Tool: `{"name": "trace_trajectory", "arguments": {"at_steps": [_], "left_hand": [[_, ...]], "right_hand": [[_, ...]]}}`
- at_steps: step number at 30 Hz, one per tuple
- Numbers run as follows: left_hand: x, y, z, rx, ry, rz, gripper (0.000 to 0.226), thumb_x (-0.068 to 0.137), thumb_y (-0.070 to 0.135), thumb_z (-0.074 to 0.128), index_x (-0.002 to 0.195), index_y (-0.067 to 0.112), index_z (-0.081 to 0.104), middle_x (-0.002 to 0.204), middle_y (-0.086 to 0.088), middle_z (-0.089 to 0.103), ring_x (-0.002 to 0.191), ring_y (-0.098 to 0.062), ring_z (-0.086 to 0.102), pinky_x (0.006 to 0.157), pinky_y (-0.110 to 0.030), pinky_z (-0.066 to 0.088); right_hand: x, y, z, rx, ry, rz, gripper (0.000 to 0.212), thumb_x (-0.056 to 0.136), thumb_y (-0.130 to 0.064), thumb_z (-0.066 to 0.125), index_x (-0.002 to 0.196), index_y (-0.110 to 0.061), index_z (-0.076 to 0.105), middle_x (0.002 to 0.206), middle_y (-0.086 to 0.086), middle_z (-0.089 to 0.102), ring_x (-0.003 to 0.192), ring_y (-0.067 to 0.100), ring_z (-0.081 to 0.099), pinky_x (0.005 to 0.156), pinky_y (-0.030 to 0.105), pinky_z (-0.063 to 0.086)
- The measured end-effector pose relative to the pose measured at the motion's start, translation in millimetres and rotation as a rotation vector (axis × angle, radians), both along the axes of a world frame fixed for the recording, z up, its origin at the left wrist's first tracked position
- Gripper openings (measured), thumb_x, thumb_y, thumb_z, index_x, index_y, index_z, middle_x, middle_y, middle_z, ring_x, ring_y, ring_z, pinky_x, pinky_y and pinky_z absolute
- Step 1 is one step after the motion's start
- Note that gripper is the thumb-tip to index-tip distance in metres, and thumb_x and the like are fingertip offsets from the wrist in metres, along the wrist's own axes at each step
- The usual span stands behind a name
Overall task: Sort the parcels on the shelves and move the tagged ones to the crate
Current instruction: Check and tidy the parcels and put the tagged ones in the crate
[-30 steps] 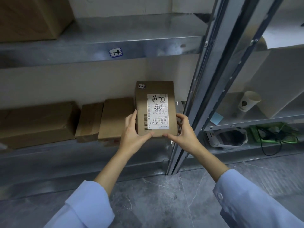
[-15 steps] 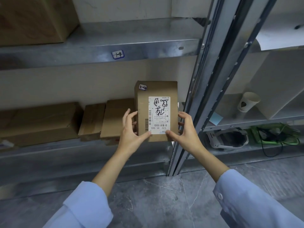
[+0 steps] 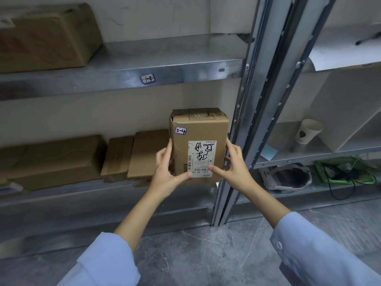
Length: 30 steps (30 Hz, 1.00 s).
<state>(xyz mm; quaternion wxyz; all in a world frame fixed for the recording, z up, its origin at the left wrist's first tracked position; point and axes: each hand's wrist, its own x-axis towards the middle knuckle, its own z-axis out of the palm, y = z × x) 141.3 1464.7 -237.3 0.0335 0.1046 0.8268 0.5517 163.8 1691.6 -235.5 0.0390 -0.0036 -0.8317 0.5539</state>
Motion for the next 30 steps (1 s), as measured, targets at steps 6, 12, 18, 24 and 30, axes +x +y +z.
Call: {"name": "trace_trajectory", "arguments": {"at_steps": [6,12,18,24,30], "left_hand": [[4,-1,6,0.107,-0.016,-0.005,0.097,0.074,0.016,0.084,0.136,0.062,0.026,0.14,0.028,0.025,0.139,-0.017,0.036,0.1,-0.031,0.039],[3,-8,15,0.17,-0.063,-0.032,0.089,0.07,0.021,0.085,0.132,0.055,0.031,0.15,0.018,0.034,0.135,-0.016,0.044,0.108,-0.053,0.041],[4,-6,18,0.005,-0.038,-0.061,0.116,0.073,0.022,0.085,0.148,0.055,0.003,0.136,0.026,0.015,0.101,0.039,0.024,0.103,-0.025,0.026],[0,-8,21,0.102,-0.049,-0.061,0.104,0.073,0.02,0.085,0.145,0.053,0.018,0.146,0.019,0.03,0.133,-0.004,0.036,0.11,-0.029,0.037],[-3,-8,22,0.159,-0.086,-0.097,0.093,0.065,0.023,0.089,0.133,0.051,0.032,0.144,0.014,0.044,0.135,-0.01,0.042,0.107,-0.043,0.045]], "right_hand": [[3,5,5,-0.068,-0.003,-0.005,0.092,0.079,-0.034,0.078,0.149,-0.027,0.019,0.148,-0.014,0.031,0.13,0.007,0.039,0.11,0.039,0.043],[6,7,6,-0.04,-0.03,-0.028,0.082,0.078,-0.032,0.08,0.139,-0.029,0.025,0.133,-0.019,0.042,0.129,0.004,0.043,0.099,0.02,0.045],[9,5,20,0.03,0.032,0.017,0.098,0.073,-0.04,0.082,0.15,-0.035,0.022,0.147,-0.011,0.039,0.135,0.01,0.04,0.107,0.049,0.044],[12,10,23,0.029,-0.004,0.024,0.104,0.066,-0.055,0.081,0.147,-0.044,0.017,0.136,-0.032,0.042,0.121,-0.02,0.038,0.099,0.01,0.03],[11,16,18,-0.059,-0.133,0.038,0.101,0.061,-0.051,0.084,0.135,-0.041,0.015,0.126,-0.036,0.037,0.114,-0.027,0.039,0.091,0.005,0.031]]}}
